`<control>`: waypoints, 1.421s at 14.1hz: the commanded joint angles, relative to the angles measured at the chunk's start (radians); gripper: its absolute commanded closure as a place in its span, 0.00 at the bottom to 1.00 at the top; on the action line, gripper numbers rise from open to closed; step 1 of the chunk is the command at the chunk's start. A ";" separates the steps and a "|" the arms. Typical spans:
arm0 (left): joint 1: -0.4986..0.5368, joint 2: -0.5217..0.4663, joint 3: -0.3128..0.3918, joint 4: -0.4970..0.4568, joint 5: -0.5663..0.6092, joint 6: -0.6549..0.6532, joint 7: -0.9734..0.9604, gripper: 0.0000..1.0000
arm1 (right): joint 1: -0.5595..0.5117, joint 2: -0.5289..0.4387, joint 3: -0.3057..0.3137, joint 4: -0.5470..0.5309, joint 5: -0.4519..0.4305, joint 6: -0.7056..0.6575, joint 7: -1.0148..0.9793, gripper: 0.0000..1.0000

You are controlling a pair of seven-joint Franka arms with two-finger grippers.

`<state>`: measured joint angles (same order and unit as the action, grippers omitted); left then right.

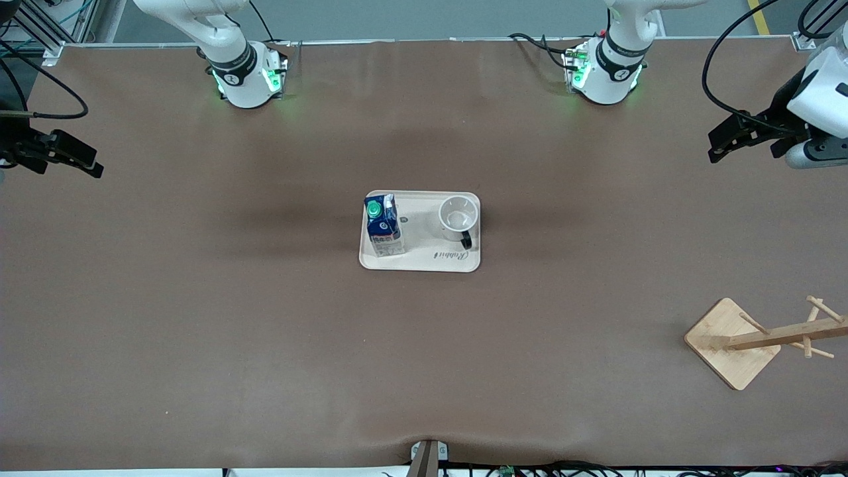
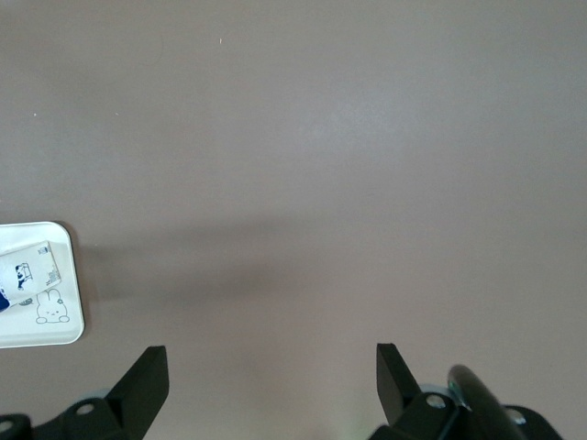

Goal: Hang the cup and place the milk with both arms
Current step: 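Move the left gripper from rest toward the white mug on the tray, then grasp the mug rim with the left gripper while the right gripper approaches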

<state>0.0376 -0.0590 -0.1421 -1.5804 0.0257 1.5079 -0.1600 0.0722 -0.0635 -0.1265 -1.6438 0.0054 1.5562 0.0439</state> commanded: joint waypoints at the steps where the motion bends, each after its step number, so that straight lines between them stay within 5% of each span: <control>1: -0.010 0.015 0.009 0.026 0.019 -0.008 -0.007 0.00 | -0.019 -0.006 0.015 0.001 -0.001 -0.005 -0.007 0.00; 11: -0.048 0.048 -0.040 -0.027 0.020 -0.029 -0.033 0.00 | -0.006 0.007 0.016 0.004 0.001 0.007 -0.007 0.00; 15: -0.062 0.048 -0.137 -0.125 0.019 0.024 -0.201 0.00 | -0.005 0.037 0.018 0.009 0.011 0.030 -0.007 0.00; 20: -0.062 0.079 -0.304 -0.320 0.016 0.306 -0.465 0.00 | 0.012 0.112 0.021 0.056 0.011 0.033 -0.009 0.00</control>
<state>-0.0287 0.0153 -0.4017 -1.8315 0.0258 1.7238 -0.5474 0.0805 -0.0113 -0.1068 -1.6282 0.0091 1.5933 0.0438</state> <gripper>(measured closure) 0.000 0.000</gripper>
